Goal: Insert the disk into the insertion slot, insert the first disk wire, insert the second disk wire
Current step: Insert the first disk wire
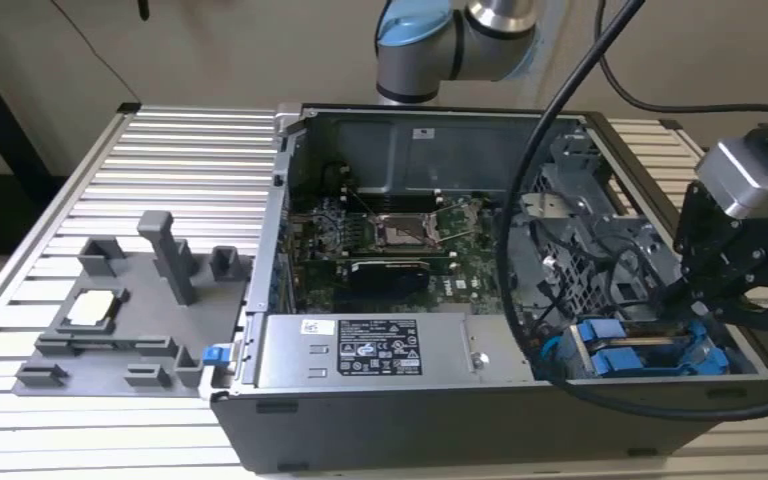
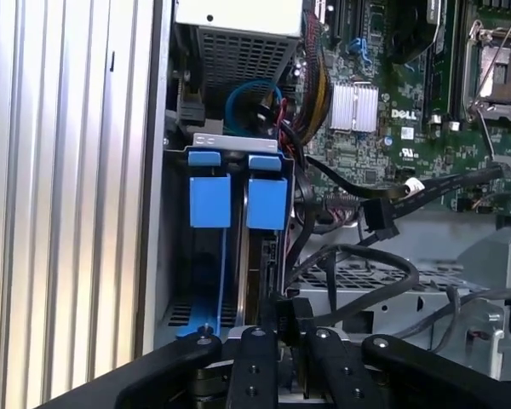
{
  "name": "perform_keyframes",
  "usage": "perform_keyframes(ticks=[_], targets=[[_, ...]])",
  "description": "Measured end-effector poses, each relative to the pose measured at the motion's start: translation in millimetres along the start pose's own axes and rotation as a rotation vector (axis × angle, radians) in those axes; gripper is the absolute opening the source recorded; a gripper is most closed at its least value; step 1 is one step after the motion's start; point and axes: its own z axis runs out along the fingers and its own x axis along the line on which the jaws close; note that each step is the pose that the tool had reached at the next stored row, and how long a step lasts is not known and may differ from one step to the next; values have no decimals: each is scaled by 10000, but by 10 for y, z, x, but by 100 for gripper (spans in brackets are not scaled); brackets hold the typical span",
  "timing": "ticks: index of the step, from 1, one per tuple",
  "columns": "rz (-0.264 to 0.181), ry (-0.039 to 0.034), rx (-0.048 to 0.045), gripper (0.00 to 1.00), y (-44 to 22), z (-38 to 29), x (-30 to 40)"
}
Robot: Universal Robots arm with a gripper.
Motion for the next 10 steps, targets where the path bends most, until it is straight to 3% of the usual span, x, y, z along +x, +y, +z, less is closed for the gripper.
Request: perform_keyframes(ticks=[5, 10], targets=[[475, -18, 62, 19, -1, 20, 4], [622, -30, 78, 19, 0, 22, 30]])
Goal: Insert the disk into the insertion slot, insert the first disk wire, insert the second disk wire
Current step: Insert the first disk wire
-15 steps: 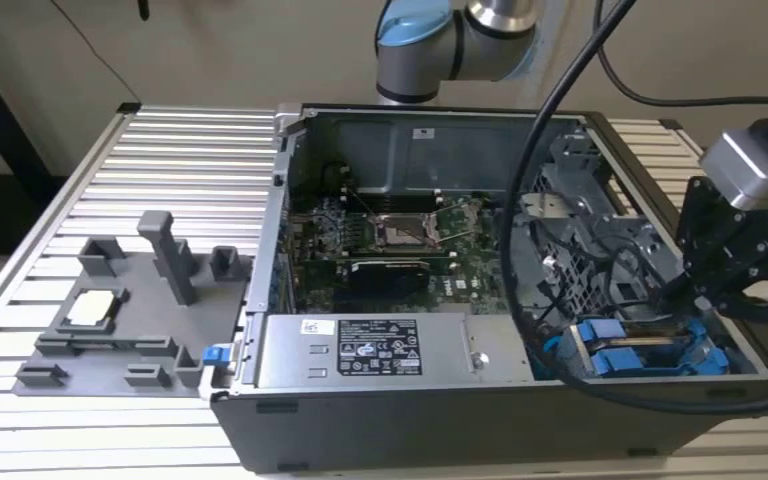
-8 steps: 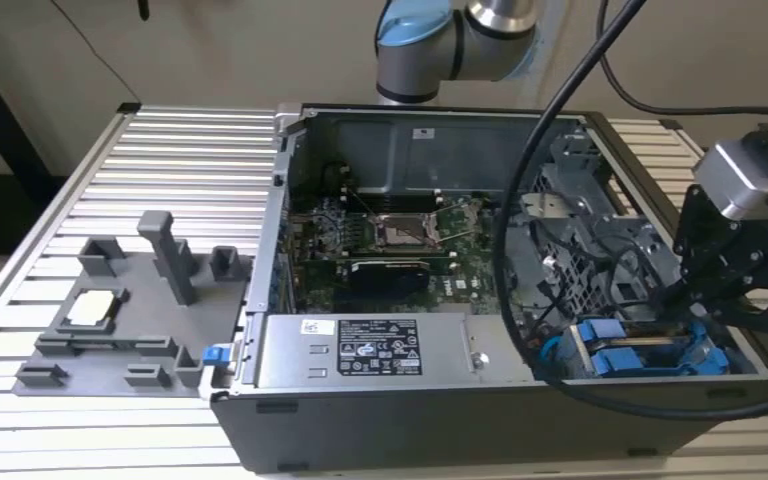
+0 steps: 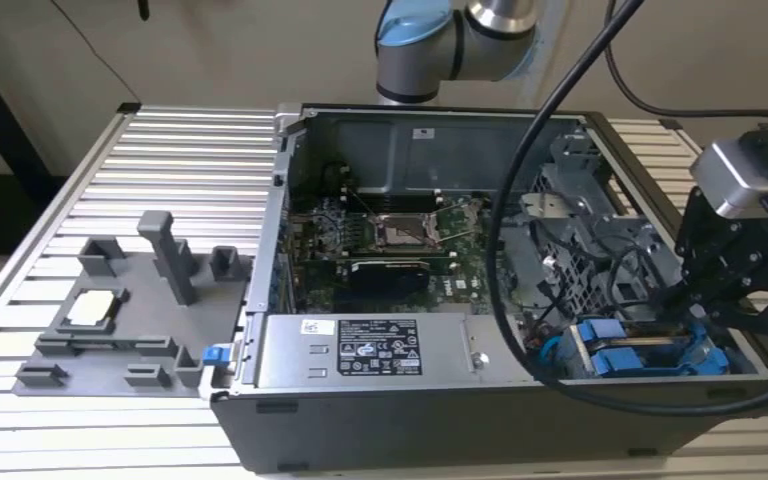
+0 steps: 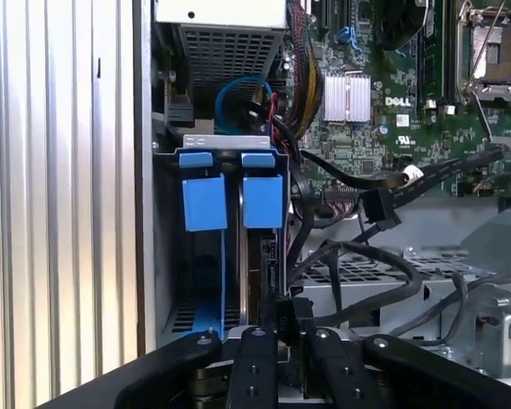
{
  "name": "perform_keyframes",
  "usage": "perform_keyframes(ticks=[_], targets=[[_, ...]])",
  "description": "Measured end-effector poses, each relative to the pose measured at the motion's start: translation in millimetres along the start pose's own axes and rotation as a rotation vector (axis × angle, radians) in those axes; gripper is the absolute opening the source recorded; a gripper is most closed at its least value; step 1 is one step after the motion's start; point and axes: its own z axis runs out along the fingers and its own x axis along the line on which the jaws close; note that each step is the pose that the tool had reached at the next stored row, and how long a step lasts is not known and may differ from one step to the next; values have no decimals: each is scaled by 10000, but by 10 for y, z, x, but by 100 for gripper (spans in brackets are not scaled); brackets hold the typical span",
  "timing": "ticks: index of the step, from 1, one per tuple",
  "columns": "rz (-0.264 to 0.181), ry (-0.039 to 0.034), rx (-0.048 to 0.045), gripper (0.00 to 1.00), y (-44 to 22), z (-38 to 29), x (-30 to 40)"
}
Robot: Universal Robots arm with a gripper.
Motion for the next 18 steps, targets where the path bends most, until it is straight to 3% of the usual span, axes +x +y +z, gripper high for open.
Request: perform_keyframes(ticks=[18], targets=[[8, -2, 8, 19, -3, 47, 10]])
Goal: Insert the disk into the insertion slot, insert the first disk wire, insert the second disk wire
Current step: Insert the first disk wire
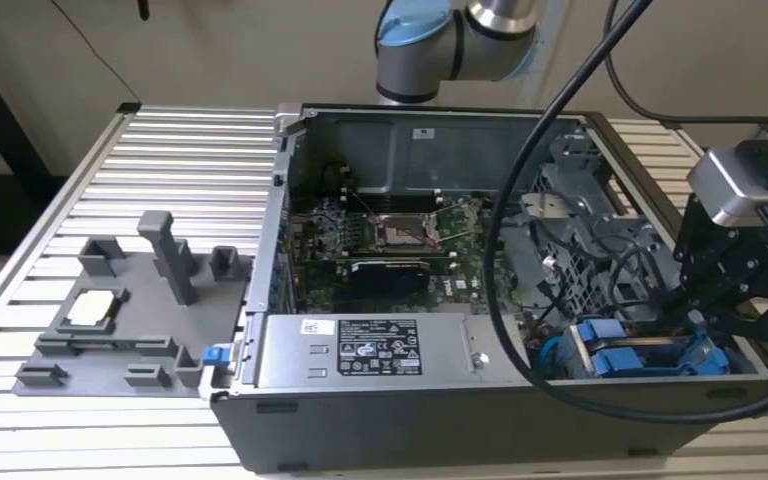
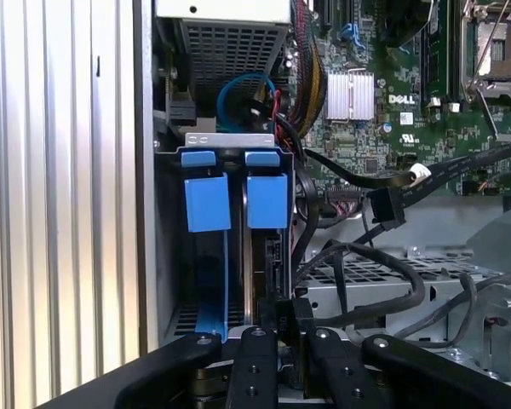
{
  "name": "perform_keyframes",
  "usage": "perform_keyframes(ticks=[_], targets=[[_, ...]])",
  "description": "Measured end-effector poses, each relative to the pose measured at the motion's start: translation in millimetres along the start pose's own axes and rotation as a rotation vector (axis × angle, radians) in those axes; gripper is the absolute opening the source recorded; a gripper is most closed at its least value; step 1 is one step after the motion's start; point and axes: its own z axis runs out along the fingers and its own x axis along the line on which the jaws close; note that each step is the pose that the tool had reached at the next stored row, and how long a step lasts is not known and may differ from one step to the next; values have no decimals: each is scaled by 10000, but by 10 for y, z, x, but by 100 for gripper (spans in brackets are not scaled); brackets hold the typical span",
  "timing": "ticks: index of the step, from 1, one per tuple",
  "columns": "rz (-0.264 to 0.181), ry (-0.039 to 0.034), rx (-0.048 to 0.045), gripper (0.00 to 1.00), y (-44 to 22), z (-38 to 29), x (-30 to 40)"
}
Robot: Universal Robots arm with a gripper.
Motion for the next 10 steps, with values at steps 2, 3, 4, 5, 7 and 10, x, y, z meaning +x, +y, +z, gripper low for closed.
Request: perform_keyframes(ticks=[2, 3, 4, 5, 7, 10], targets=[[2, 1, 1, 19, 0, 1, -2], [1, 1, 2, 19, -2, 3, -3], [0, 0, 3, 19, -3, 4, -4], [0, 2, 3, 19, -3, 5, -5], [0, 3, 4, 19, -5, 8, -6], [0, 3, 4, 19, -7, 16, -7]])
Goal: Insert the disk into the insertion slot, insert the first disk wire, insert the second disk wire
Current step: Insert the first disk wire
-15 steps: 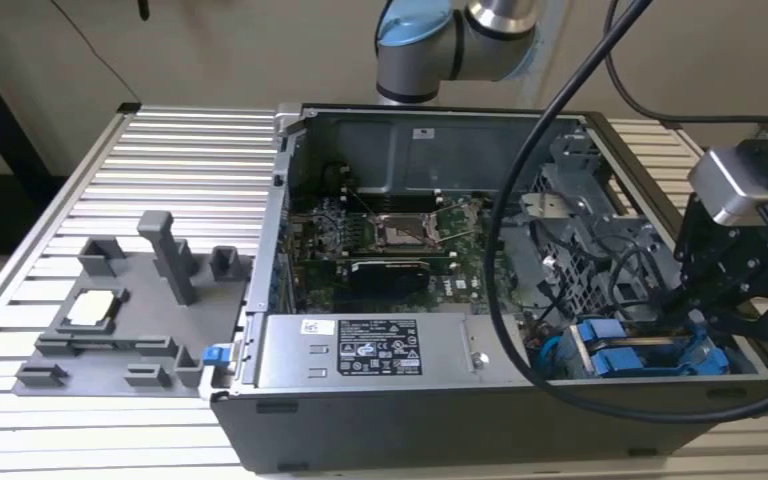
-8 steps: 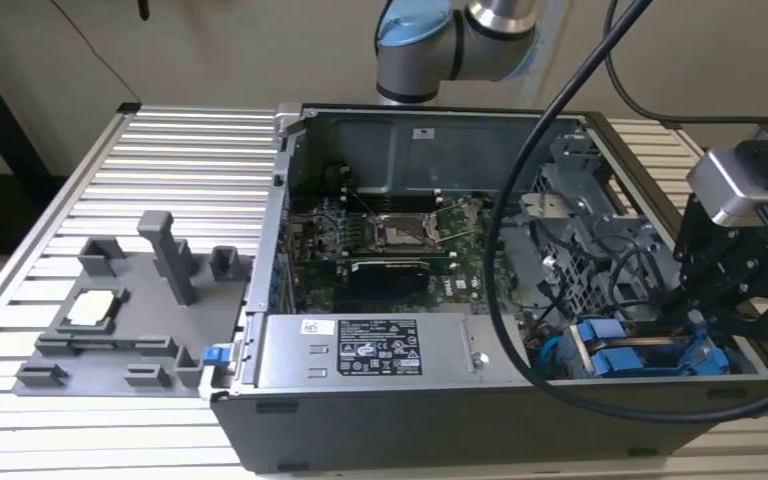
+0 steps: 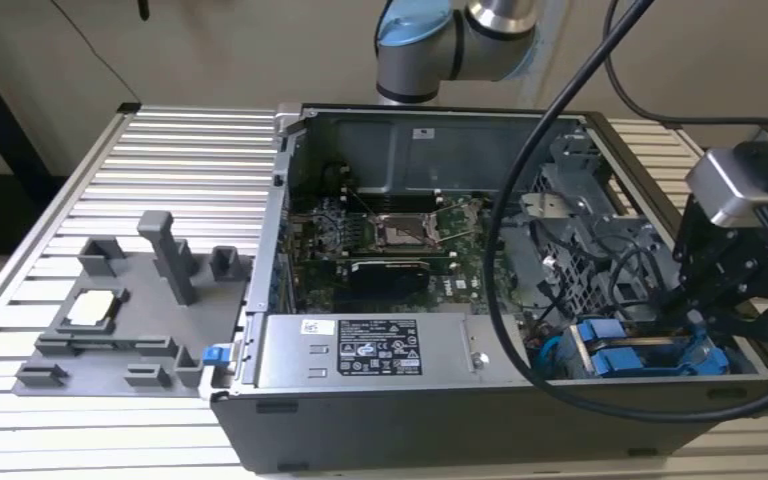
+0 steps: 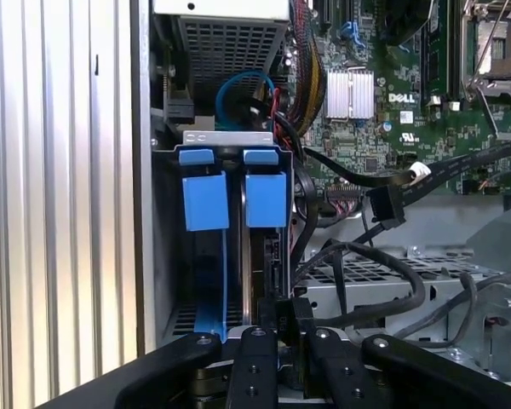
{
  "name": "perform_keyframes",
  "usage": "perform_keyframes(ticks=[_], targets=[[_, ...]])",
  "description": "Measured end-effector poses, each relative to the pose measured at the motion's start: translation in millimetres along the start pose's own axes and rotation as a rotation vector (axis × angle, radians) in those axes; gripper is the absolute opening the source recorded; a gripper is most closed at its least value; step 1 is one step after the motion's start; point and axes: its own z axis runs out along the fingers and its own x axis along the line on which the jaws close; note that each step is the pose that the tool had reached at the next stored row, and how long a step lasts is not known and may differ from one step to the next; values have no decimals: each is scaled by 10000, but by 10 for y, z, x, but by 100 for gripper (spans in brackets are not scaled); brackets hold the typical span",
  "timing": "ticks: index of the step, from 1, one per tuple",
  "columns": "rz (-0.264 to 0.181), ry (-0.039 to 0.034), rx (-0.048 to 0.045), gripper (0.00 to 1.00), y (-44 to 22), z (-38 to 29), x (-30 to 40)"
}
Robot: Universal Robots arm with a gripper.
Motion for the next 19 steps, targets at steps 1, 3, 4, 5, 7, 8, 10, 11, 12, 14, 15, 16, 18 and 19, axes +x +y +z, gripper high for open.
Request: perform_keyframes(ticks=[1, 3, 4, 5, 7, 8, 10, 11, 12, 14, 15, 16, 18, 19], targets=[[-1, -1, 0, 19, -1, 4, 0], [0, -2, 1, 19, -1, 11, -1], [0, 0, 1, 19, -1, 13, -2], [0, 2, 1, 19, -1, 16, -2], [0, 1, 1, 19, -1, 22, -4], [0, 0, 1, 19, -2, 25, -4], [-1, -4, 2, 19, -2, 31, -3], [-1, -2, 1, 19, -2, 31, -3], [-1, -1, 2, 19, -2, 32, -3], [-1, 0, 2, 19, -3, 40, -2], [-1, -3, 2, 19, -3, 51, 0], [-1, 1, 2, 19, -3, 61, 1], [-1, 8, 2, 19, -4, 82, 4], [-1, 9, 2, 19, -4, 87, 4]])
